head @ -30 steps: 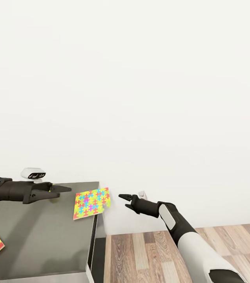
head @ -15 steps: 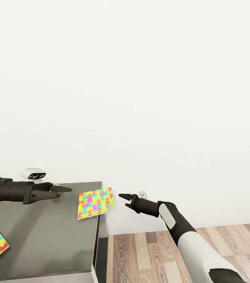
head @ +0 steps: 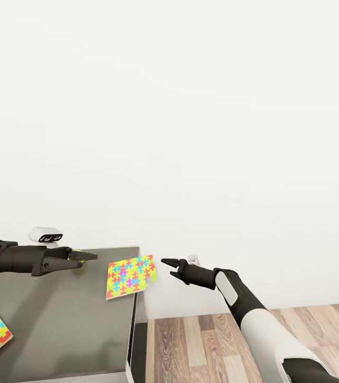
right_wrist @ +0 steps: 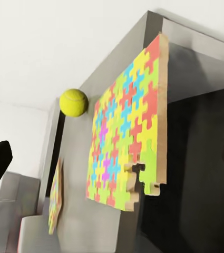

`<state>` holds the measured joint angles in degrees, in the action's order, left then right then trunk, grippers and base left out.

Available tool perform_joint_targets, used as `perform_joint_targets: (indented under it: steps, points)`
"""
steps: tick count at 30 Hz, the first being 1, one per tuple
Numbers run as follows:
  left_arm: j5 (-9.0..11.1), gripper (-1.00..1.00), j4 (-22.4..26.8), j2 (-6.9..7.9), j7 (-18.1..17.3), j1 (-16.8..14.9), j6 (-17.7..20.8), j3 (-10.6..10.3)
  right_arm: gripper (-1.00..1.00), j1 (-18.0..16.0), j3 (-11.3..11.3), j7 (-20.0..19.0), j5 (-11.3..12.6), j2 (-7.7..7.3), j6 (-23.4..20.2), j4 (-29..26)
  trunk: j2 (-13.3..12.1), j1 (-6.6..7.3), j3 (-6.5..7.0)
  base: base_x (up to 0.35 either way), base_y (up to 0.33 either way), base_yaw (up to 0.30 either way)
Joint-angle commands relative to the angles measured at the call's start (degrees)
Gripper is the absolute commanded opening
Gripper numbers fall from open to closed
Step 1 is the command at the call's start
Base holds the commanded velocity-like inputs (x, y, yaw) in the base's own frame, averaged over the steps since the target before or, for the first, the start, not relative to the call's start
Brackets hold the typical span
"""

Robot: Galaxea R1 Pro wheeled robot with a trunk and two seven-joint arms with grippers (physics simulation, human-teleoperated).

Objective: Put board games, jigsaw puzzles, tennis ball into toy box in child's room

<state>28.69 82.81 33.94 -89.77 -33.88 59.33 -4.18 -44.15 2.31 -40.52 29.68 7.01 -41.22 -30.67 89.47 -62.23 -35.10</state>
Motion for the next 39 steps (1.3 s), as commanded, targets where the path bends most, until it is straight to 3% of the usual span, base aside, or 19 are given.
perform_joint_targets:
  steps: [1, 19, 33, 39]
  points:
    - [0.1, 1.0, 0.0, 0.06, -0.2, 0.0, 0.6, -0.1, 1.0, 0.0, 0.2, 0.0, 0.0, 0.02, -0.4, 0.0, 0.0, -0.01, -0.06, 0.172, 0.129, 0.0]
    - [0.1, 1.0, 0.0, 0.04, -0.2, 0.0, 0.6, -0.1, 1.0, -0.1, 0.2, 0.3, 0.0, -0.15, -0.4, 0.3, 0.0, -0.01, -0.06, 0.047, 0.035, 0.0]
    - [0.1, 1.0, 0.0, -0.01, -0.2, 0.0, 0.6, -0.1, 1.0, -0.4, 0.3, 4.3, 0.4, -0.18, -1.4, 2.3, 0.0, -0.01, -0.06, 0.0, 0.0, 0.0]
    - [0.1, 1.0, 0.0, 0.05, -0.2, 0.0, 0.6, -0.1, 1.0, -0.5, 0.4, 4.5, 0.5, 0.01, -4.1, 3.1, 0.0, -0.01, -0.06, 0.0, 0.0, 0.0]
